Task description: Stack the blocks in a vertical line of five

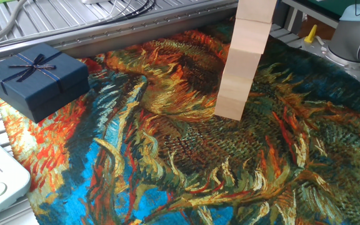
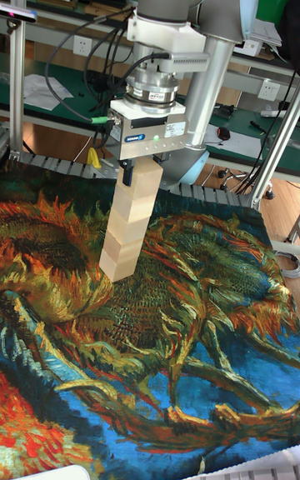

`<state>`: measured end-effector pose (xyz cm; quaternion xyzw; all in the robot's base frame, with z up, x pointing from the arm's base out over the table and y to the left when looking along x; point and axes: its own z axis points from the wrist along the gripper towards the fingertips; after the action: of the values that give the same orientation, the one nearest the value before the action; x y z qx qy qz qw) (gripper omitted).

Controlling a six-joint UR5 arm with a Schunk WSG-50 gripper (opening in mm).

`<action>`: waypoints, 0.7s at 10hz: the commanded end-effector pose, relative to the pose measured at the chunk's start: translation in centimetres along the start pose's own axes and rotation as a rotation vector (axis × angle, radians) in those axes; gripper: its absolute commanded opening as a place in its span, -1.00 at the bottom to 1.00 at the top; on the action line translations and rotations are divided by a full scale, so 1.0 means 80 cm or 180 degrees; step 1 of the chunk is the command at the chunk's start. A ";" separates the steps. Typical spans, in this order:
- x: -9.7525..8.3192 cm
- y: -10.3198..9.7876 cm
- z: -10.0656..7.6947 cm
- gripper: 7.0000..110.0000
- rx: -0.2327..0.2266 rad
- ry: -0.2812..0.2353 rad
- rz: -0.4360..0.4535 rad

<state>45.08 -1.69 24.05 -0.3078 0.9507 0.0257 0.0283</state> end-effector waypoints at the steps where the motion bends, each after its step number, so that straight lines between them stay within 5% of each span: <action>1: -0.003 0.002 -0.002 -1.00 -0.0027 -0.0030 0.0008; 7: 0.002 0.001 -0.002 -1.00 -0.0016 0.0020 0.0027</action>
<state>44.85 -1.89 24.02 -0.3050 0.9518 0.0241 0.0226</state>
